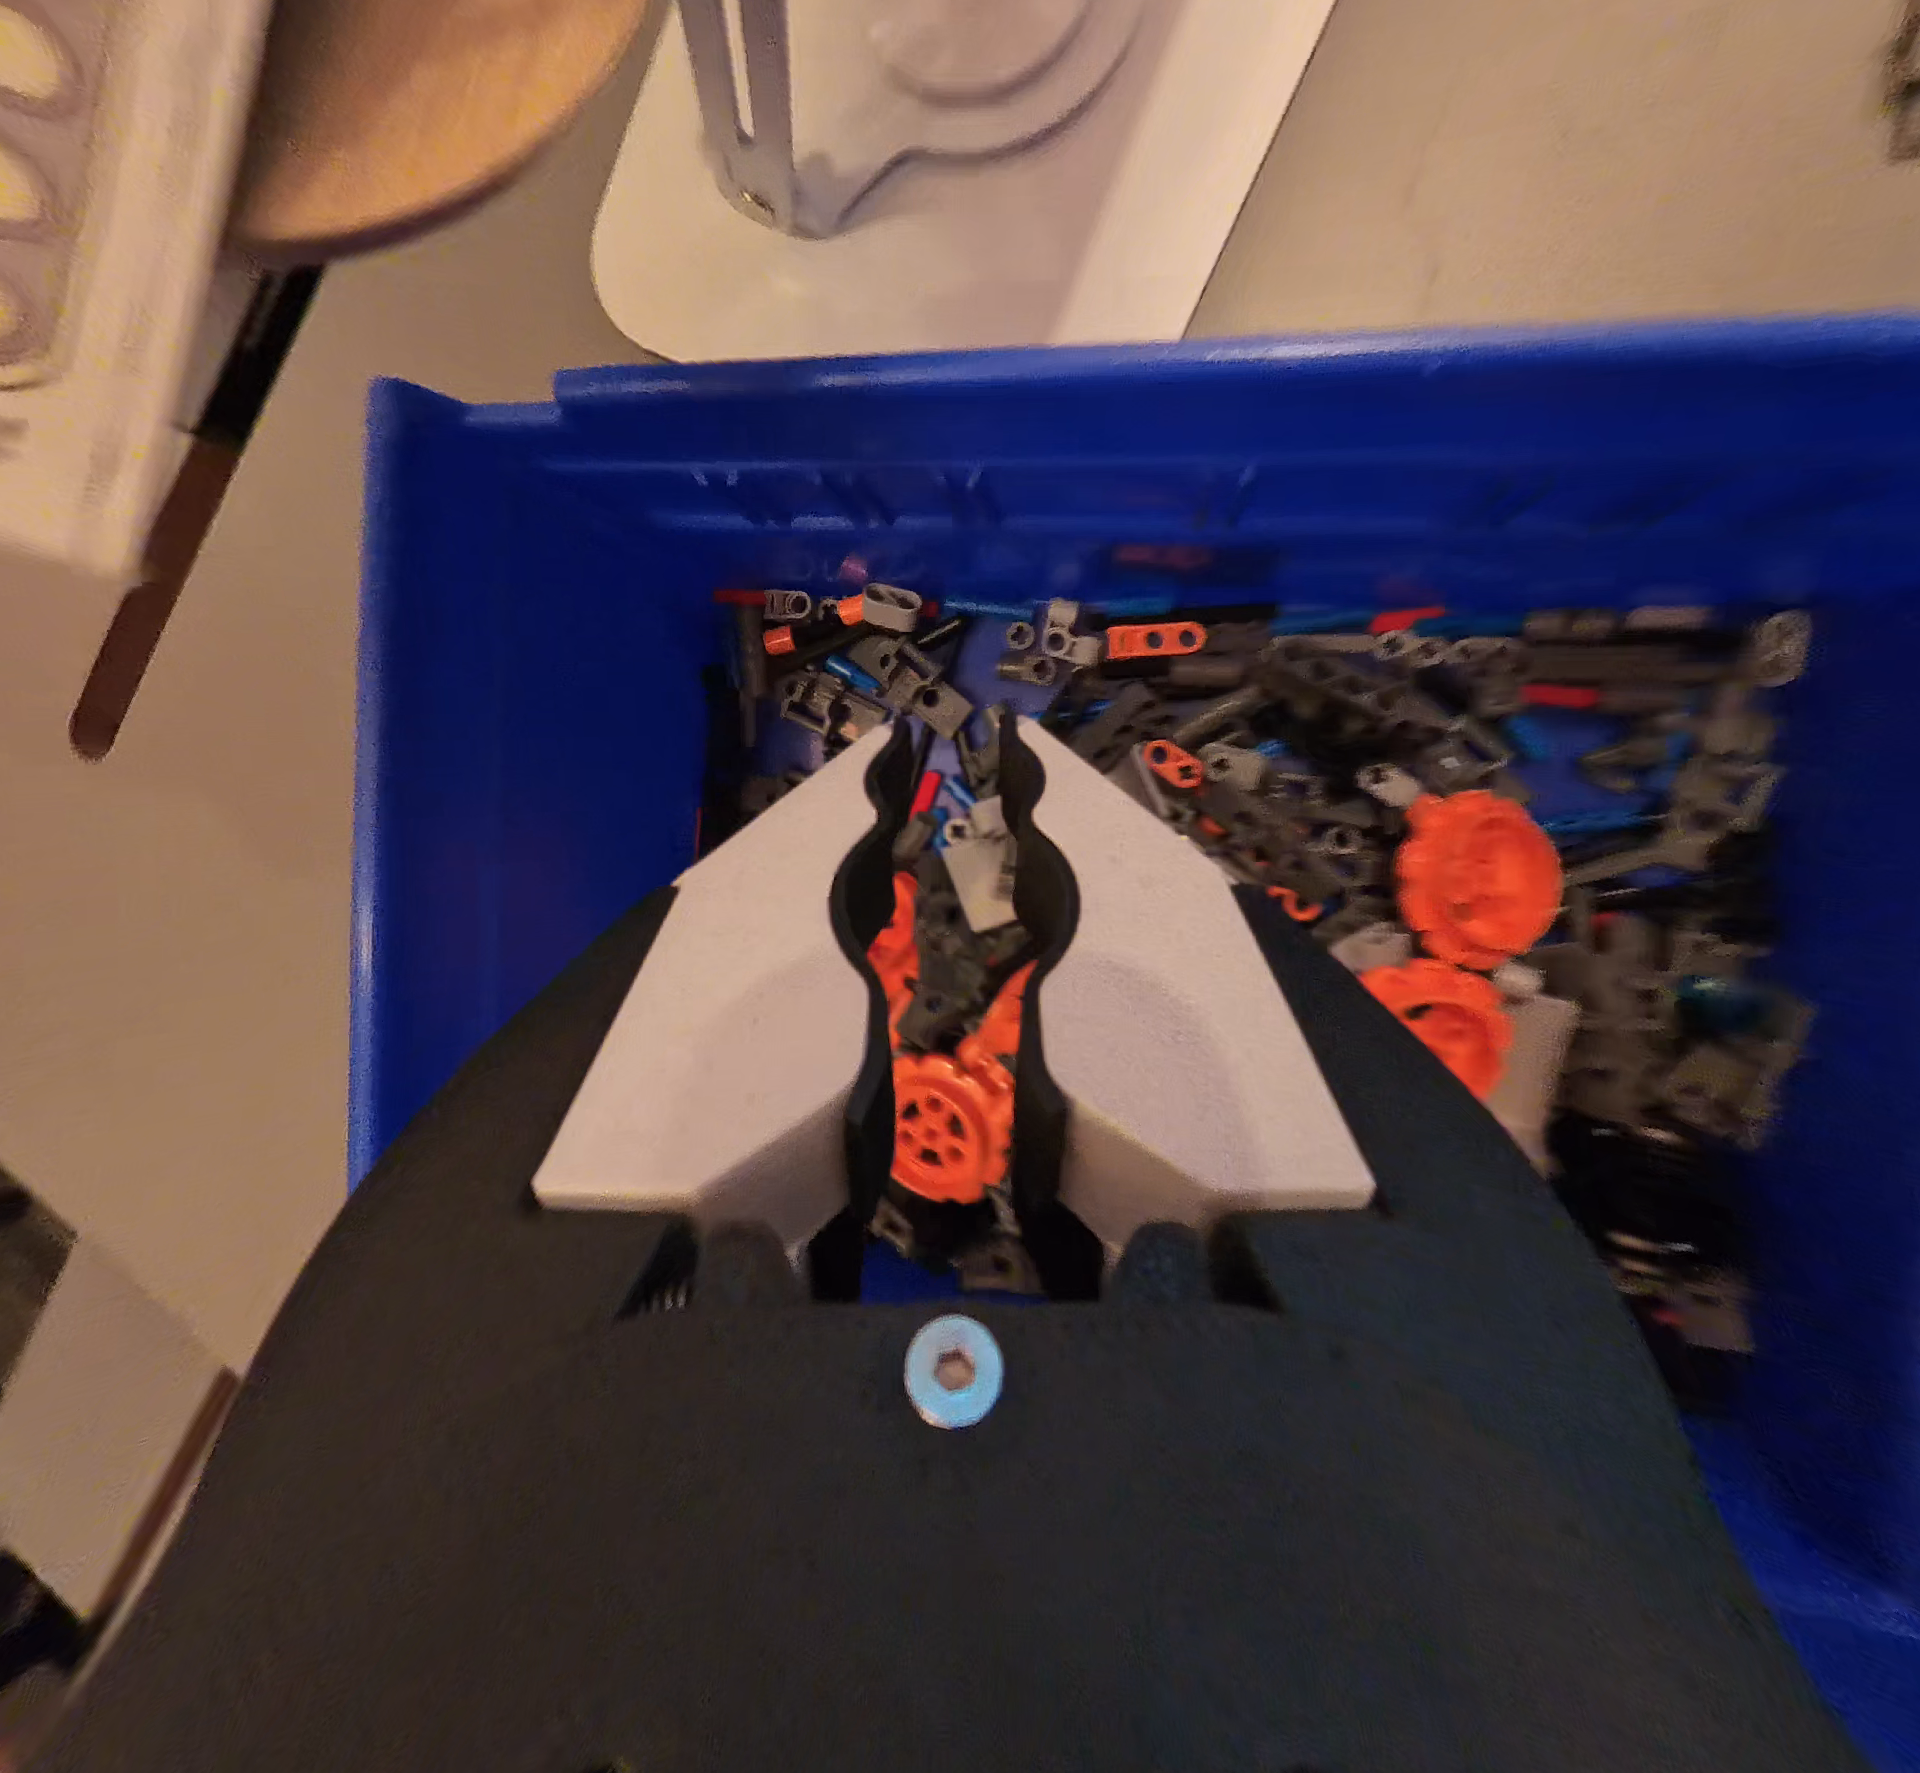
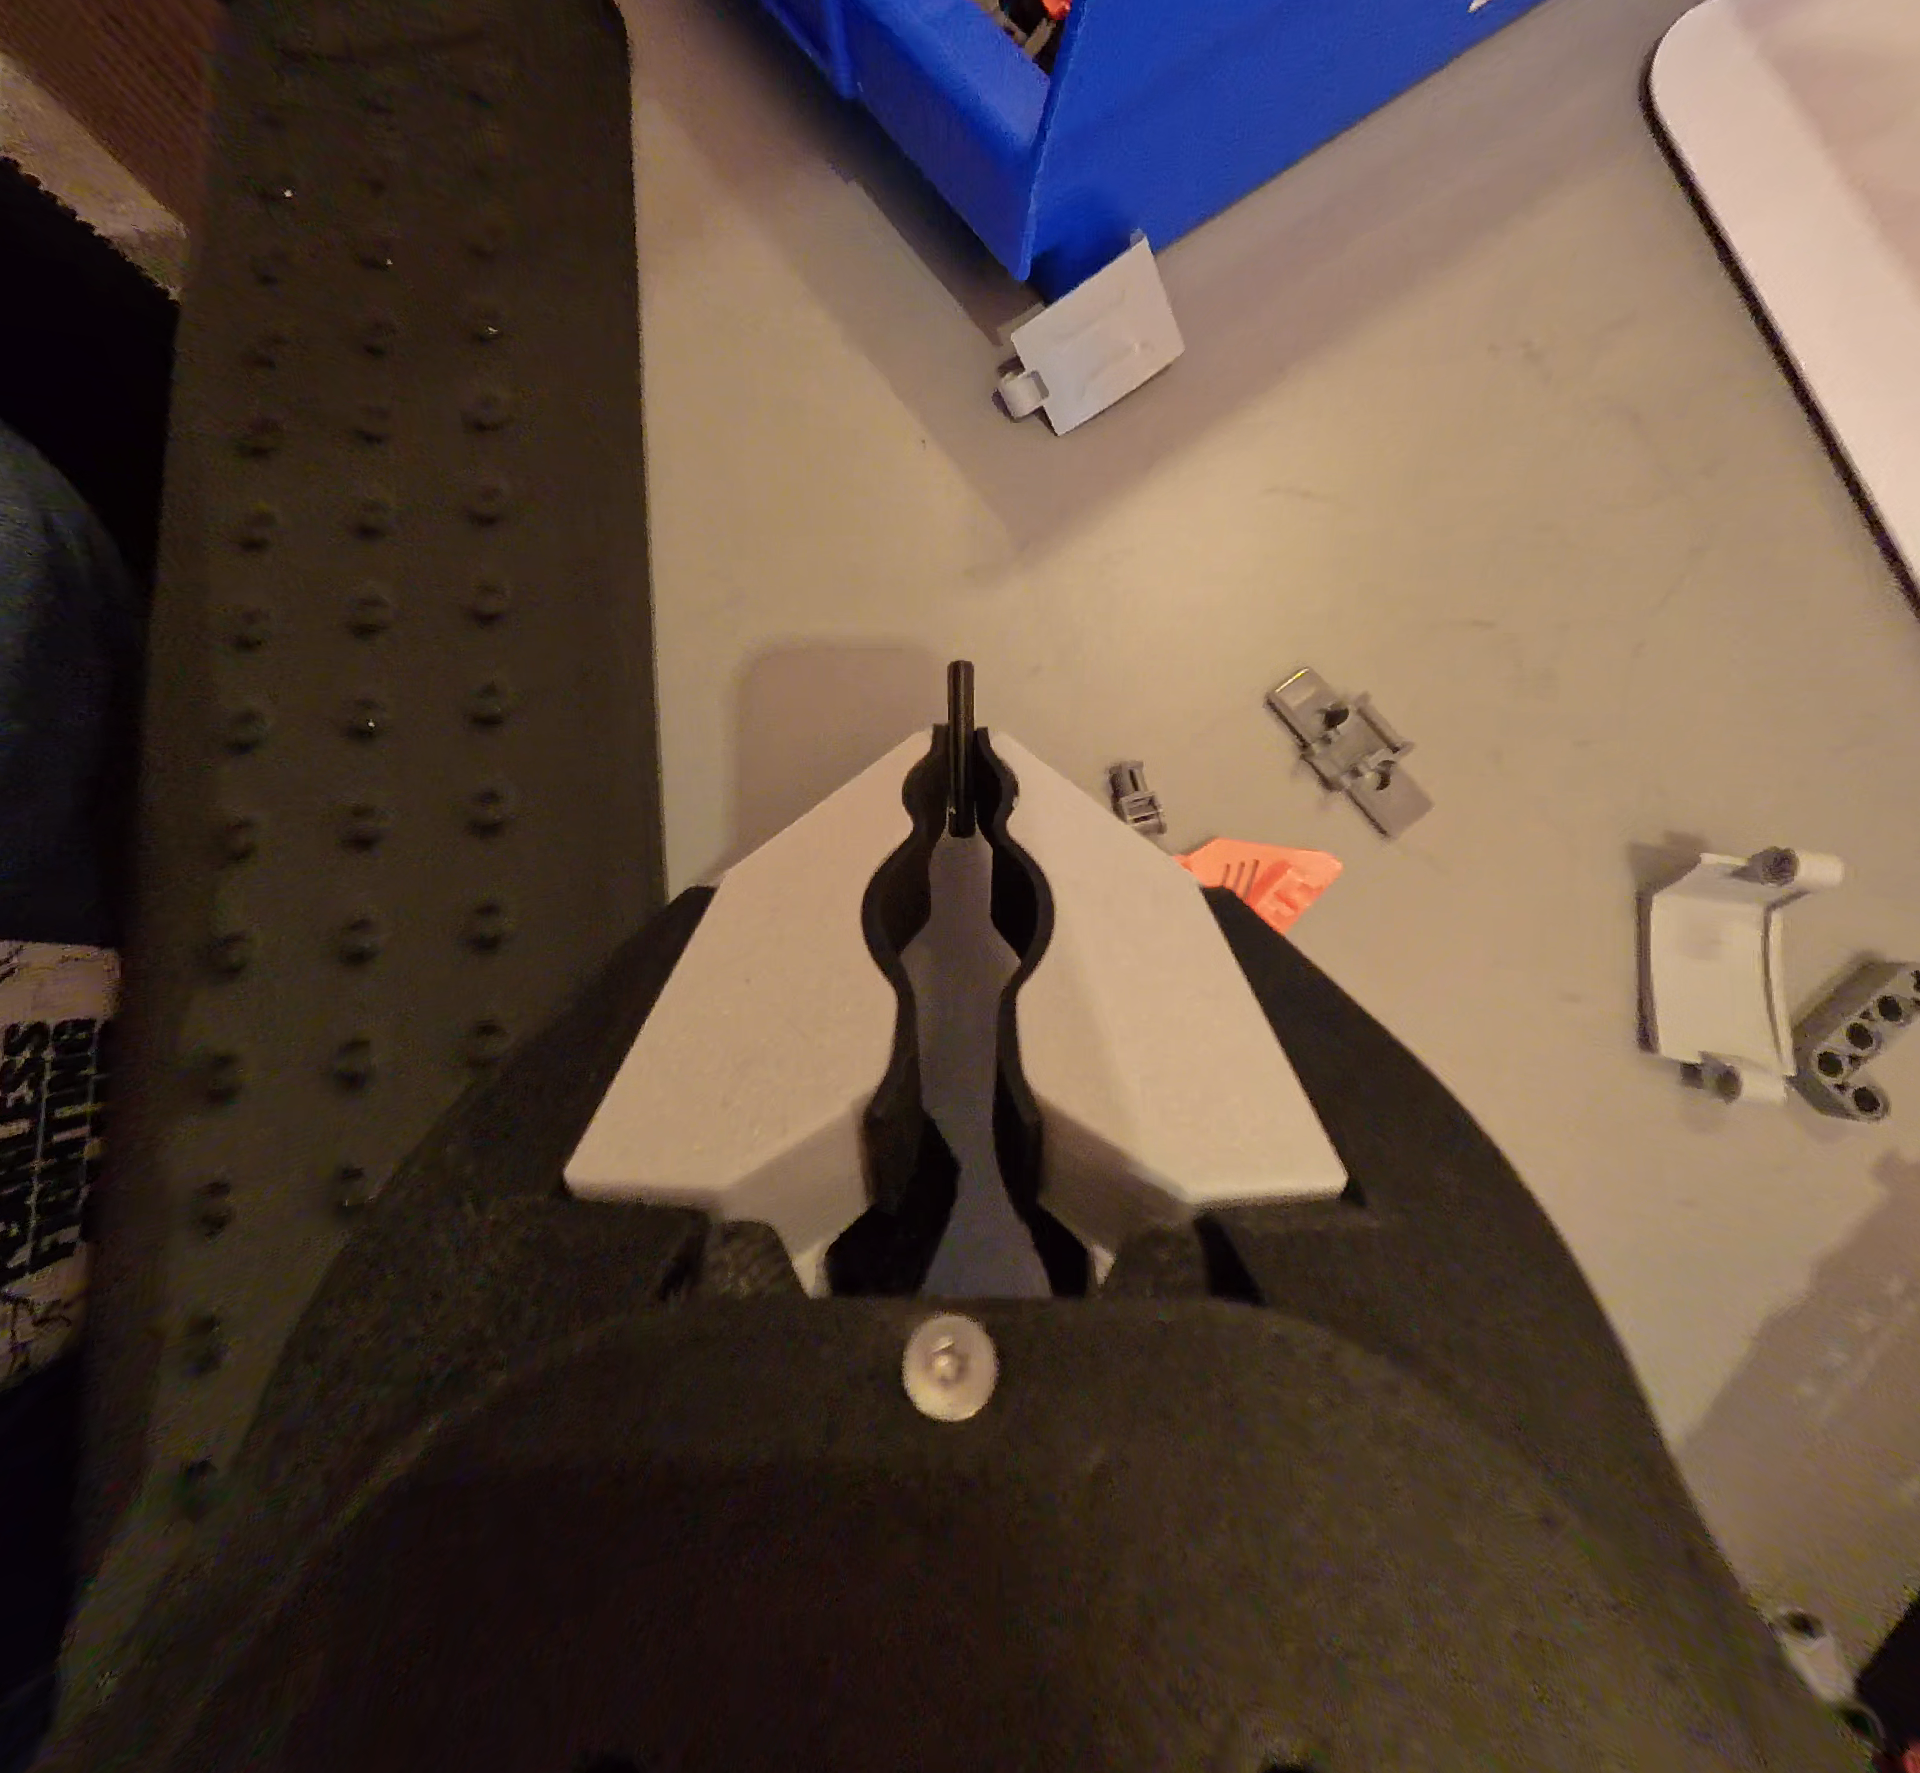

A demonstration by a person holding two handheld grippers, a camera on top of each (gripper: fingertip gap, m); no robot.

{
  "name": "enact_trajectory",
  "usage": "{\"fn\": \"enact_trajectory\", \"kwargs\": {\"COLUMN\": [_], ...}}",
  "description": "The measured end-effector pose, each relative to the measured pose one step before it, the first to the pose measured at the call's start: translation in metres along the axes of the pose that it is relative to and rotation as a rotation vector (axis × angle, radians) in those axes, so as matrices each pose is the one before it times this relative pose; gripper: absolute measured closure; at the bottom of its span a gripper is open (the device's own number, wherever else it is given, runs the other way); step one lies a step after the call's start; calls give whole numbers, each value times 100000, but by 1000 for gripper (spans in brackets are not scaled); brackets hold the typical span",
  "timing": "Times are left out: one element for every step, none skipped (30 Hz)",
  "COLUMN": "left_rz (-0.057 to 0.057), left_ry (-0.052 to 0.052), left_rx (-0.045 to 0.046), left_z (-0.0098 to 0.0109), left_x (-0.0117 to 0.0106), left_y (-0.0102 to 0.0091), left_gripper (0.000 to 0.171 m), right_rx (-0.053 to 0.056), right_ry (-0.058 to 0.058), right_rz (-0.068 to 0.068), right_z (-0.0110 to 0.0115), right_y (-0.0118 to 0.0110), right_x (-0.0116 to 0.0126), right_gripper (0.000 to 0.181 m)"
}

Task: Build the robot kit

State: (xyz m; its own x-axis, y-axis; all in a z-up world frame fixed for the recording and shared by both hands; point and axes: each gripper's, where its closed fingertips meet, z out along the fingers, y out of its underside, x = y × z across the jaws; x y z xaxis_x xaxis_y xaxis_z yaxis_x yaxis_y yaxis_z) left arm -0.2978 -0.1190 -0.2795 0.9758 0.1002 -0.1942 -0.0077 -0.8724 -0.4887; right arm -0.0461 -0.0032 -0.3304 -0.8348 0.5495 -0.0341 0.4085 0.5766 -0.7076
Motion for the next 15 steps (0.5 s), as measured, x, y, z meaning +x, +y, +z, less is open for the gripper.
{"fn": "enact_trajectory", "kwargs": {"left_rz": [3007,3647,3847,1955,991,1930,1546,696,787,583,-503,-394,53,395,-405], "left_ry": [394,-2650,462,2089,376,410,1091,1516,642,-30,1108,1963,883,408,1021], "left_rx": [-2563,-2522,-1561,-2042,-1926,99,561,-855,-1317,-908,-305,885,1257,1024,1220], "left_z": [1004,845,769,697,524,375,351,354,397,398,342,240,177,97,96], "left_x": [-510,-793,-233,-41,-318,-210,-99,-66,-171,-267,-126,70,-45,-91,-5], "left_y": [450,294,123,209,124,-173,-202,16,108,124,72,-109,-147,-88,-136], "left_gripper": [156,155,155,153,153,153,153,152,152,151,151,151,151,151,153], "right_rx": [-106,286,79,61,572,557,225,237,452,548,553,466,386,326,447], "right_ry": [134,545,343,34,270,157,62,295,71,-64,151,150,73,145,226], "right_rz": [407,166,660,759,488,457,478,353,307,351,309,237,198,195,191], "right_z": [100,51,52,52,16,5,9,-6,-19,-32,-46,-45,-54,-58,-46], "right_y": [91,15,39,54,-2,9,55,42,12,-11,-27,-8,-9,0,-22], "right_x": [-8,42,54,10,43,27,24,43,3,-13,19,25,24,35,55], "right_gripper": [180,179,178,176,175,175,175,175,175,176,176,176,177,177,178]}}
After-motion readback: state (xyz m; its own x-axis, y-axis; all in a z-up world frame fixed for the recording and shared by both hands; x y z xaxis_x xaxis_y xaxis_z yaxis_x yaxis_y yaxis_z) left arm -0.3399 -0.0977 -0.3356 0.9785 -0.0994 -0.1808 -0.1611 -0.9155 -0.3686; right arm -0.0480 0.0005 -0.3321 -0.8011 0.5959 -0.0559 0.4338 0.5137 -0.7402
